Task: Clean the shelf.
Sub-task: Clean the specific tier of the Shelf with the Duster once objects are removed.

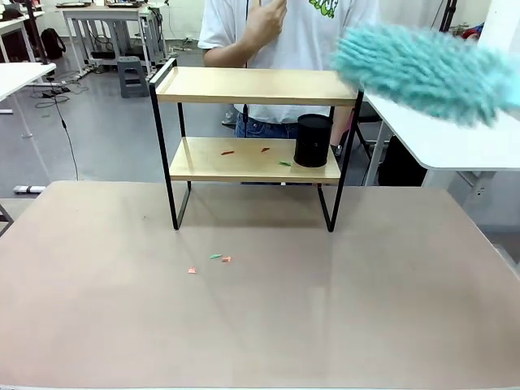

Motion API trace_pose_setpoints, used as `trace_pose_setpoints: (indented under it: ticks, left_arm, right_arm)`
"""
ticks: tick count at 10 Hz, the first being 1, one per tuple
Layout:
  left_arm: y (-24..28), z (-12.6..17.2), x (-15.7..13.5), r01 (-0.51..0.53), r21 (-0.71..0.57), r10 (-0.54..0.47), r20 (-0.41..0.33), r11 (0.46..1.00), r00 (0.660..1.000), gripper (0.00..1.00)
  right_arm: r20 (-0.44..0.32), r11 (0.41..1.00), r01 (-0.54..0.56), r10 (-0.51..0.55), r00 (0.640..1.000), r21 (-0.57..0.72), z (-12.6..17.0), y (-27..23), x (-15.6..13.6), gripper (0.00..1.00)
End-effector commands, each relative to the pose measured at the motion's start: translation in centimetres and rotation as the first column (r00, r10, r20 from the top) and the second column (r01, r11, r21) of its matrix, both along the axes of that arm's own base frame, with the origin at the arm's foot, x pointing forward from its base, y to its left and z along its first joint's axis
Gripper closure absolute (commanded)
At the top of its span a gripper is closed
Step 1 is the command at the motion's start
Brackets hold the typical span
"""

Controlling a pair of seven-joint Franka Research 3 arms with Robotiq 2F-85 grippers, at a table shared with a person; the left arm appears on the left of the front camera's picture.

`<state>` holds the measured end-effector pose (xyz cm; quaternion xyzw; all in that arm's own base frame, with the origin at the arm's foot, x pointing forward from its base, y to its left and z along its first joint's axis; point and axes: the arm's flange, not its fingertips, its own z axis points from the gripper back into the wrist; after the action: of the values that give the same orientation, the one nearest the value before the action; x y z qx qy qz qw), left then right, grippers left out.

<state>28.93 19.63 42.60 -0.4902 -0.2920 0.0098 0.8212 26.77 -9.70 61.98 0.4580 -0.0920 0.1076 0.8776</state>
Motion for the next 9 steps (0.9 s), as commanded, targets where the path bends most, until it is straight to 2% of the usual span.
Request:
trace_pose_setpoints:
  ticks: [1, 2, 3, 4, 9]
  left_arm:
    - [-0.5, -0.1, -0.1, 0.003, -0.006, -0.002, 0.026, 1.0, 1.0, 0.0]
    - [-0.5, -0.1, -0.1, 0.003, -0.006, -0.002, 0.026, 1.0, 1.0, 0.0]
    - [-0.5, -0.1, -0.1, 0.003, -0.006, -0.002, 0.026, 1.0, 1.0, 0.0]
    - [-0.5, -0.1, -0.1, 0.003, -0.006, -0.002, 0.026, 1.0, 1.0, 0.0]
    - [-0.5, -0.1, -0.1, 0.003, -0.006, -0.002, 0.026, 1.0, 1.0, 0.0]
  right_arm:
    - [-0.147, 0.983, 0.185, -0.184, 0.972, -0.008, -8.1, -1.4, -1.7, 0.88]
    - [-0.208, 0.979, 0.196, -0.204, 0.957, -0.058, -11.0, -1.4, -1.6, 0.88]
    - [-0.235, 0.98, 0.19, -0.198, 0.952, -0.055, -12.4, -0.1, 0.1, 0.88]
    - [-0.163, 0.984, 0.176, -0.178, 0.971, -0.022, -9.5, -3.7, -3.1, 0.88]
    - [-0.163, 0.984, 0.176, -0.178, 0.971, -0.022, -9.5, -3.7, -3.1, 0.88]
